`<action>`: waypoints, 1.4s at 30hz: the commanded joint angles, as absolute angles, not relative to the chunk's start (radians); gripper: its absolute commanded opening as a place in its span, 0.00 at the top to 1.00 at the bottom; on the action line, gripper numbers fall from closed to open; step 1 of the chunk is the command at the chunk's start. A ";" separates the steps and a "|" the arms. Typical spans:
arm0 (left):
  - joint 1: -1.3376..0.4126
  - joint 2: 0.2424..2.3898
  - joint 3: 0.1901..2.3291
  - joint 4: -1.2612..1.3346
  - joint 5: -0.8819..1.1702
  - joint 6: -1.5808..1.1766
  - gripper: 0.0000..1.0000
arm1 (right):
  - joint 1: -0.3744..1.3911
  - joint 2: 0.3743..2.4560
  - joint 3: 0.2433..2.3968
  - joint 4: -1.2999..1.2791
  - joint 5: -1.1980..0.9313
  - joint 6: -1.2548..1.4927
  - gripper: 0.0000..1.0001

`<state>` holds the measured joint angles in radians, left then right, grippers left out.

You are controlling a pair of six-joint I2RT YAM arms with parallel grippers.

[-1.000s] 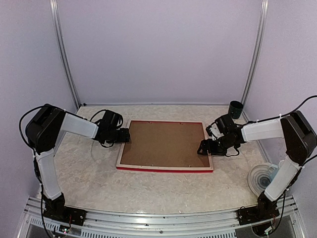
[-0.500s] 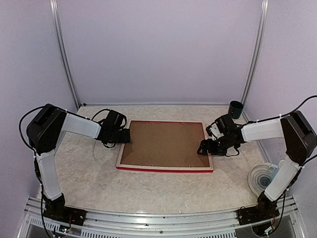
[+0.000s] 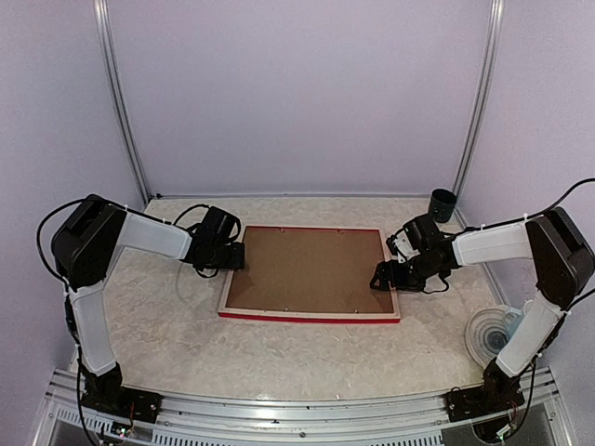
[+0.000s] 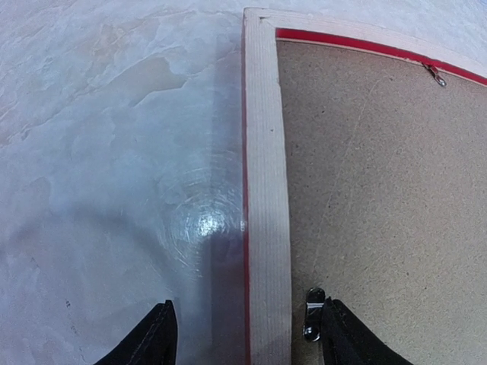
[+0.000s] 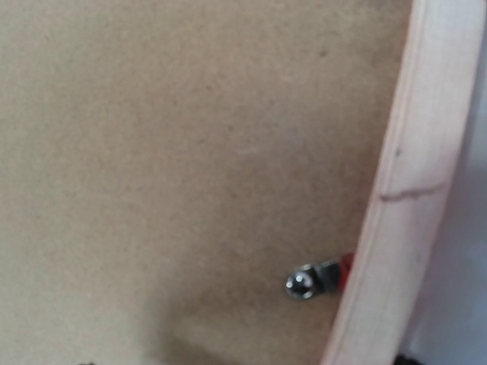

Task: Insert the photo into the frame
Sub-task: Press the fastener onto the backboard.

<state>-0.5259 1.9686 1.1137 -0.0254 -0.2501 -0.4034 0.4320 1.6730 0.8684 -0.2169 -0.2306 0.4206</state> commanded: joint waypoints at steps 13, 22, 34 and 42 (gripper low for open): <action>-0.499 2.013 1.058 -0.071 -0.144 -0.421 0.49 | 0.443 1.692 0.885 -0.216 -0.232 0.424 0.16; -0.495 2.006 1.058 -0.063 -0.142 -0.454 0.53 | 0.442 1.695 0.884 -0.215 -0.232 0.423 0.16; -0.495 1.973 1.046 -0.008 -0.127 -0.487 0.39 | 0.443 1.694 0.864 -0.202 -0.235 0.426 0.16; -0.491 1.941 1.057 0.024 -0.141 -0.479 0.39 | 0.443 1.695 0.855 -0.192 -0.238 0.426 0.16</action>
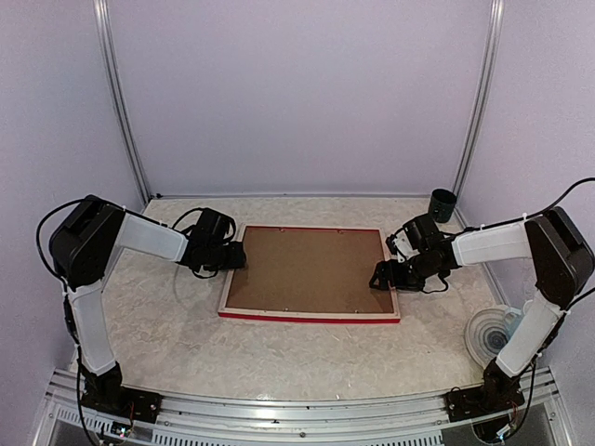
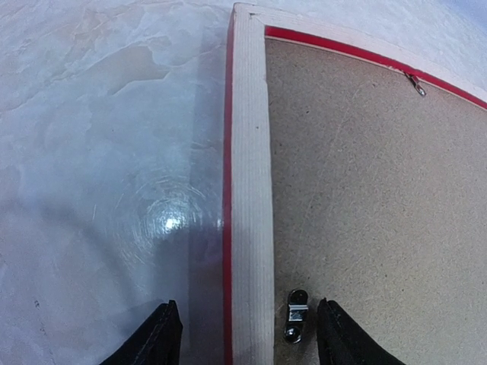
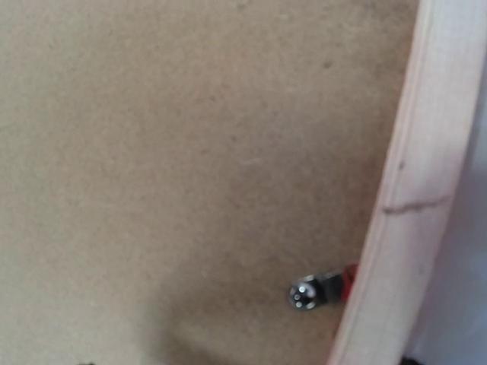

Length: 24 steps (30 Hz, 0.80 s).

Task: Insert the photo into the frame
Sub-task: Press the fastener onto the backboard.

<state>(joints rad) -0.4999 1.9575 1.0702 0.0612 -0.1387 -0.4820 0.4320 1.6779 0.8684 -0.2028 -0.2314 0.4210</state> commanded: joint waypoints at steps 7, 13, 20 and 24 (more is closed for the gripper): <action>-0.489 1.953 1.073 0.021 -0.156 -0.457 0.40 | 0.443 1.699 0.850 -0.188 -0.238 0.427 0.16; -0.488 1.917 1.037 0.075 -0.148 -0.454 0.39 | 0.443 1.700 0.847 -0.188 -0.238 0.427 0.16; -0.489 1.888 1.034 0.084 -0.184 -0.448 0.38 | 0.443 1.703 0.847 -0.183 -0.243 0.431 0.16; -0.487 1.892 1.054 0.082 -0.163 -0.440 0.36 | 0.443 1.705 0.847 -0.181 -0.248 0.431 0.16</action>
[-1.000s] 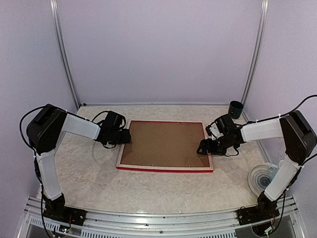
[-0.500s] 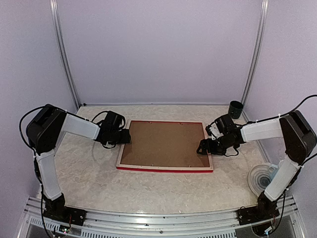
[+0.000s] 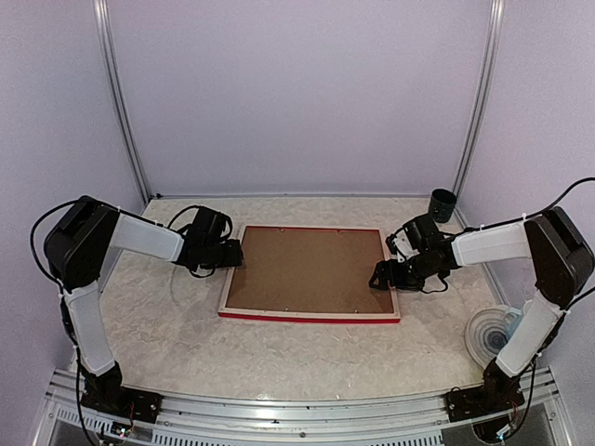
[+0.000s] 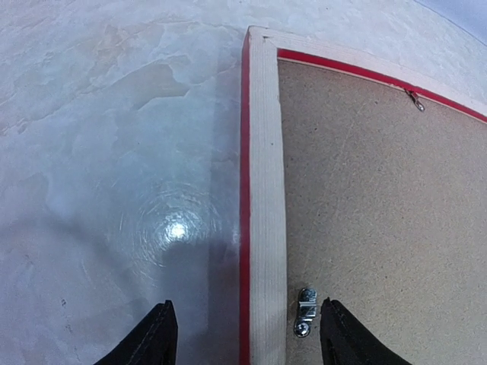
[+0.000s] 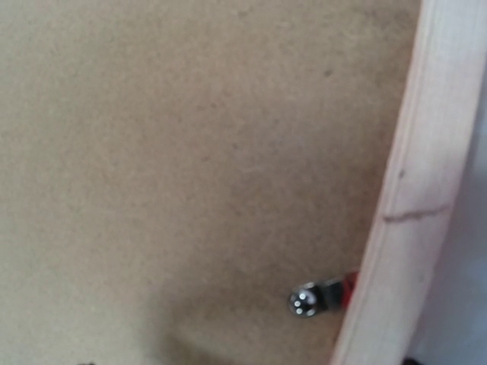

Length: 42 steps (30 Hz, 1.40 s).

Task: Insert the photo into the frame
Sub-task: Press the fastener onto the backboard.

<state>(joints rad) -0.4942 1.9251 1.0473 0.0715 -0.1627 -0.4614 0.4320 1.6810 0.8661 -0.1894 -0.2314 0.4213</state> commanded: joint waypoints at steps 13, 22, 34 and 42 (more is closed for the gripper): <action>-0.489 1.978 1.110 0.040 -0.129 -0.437 0.40 | 0.443 1.706 0.844 -0.181 -0.245 0.430 0.16; -0.491 1.987 1.117 0.020 -0.144 -0.440 0.43 | 0.443 1.708 0.844 -0.179 -0.244 0.431 0.16; -0.489 2.004 1.123 0.006 -0.151 -0.458 0.52 | 0.442 1.712 0.841 -0.176 -0.247 0.431 0.16; -0.489 2.015 1.118 0.003 -0.135 -0.466 0.63 | 0.443 1.712 0.846 -0.180 -0.246 0.430 0.16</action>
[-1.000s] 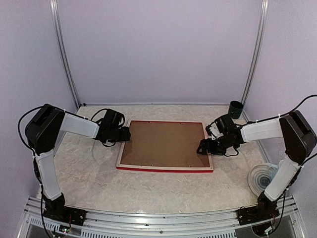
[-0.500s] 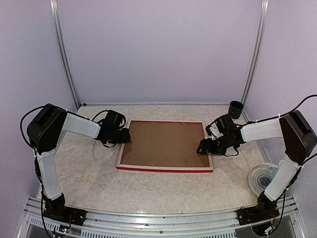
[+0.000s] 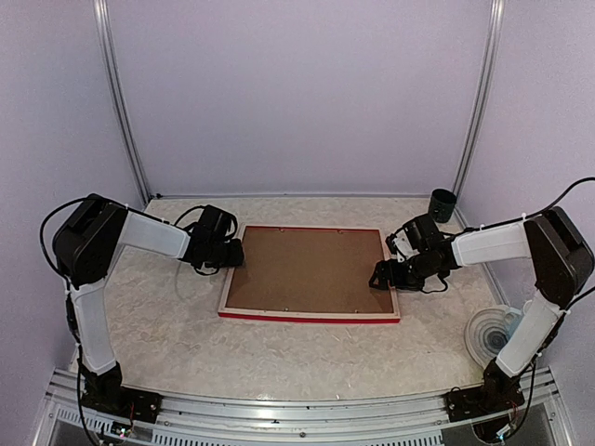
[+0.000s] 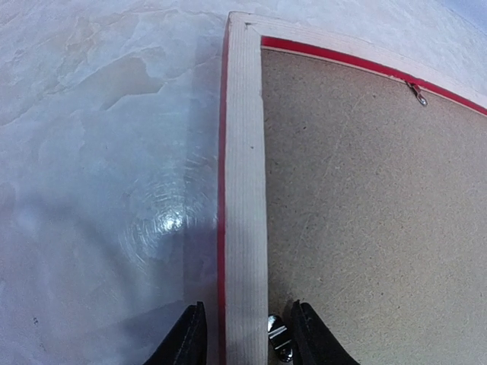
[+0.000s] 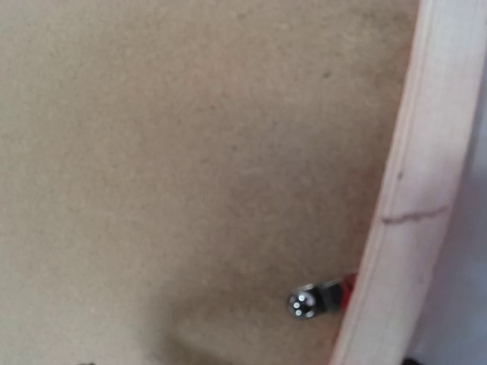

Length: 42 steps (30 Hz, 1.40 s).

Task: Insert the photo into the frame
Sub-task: Press the fastener onto the backboard.

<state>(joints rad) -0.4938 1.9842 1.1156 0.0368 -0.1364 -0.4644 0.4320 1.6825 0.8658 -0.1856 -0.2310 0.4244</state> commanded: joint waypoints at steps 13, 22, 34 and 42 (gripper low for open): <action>-0.491 2.028 1.115 -0.026 -0.124 -0.467 0.55 | 0.444 1.712 0.859 -0.188 -0.247 0.426 0.16; -0.496 1.945 1.071 0.055 -0.173 -0.455 0.58 | 0.444 1.718 0.860 -0.187 -0.248 0.424 0.16; -0.489 1.944 1.129 0.036 -0.162 -0.442 0.55 | 0.443 1.717 0.840 -0.175 -0.247 0.427 0.16; -0.489 1.966 1.131 -0.027 -0.192 -0.457 0.56 | 0.443 1.721 0.834 -0.165 -0.253 0.429 0.16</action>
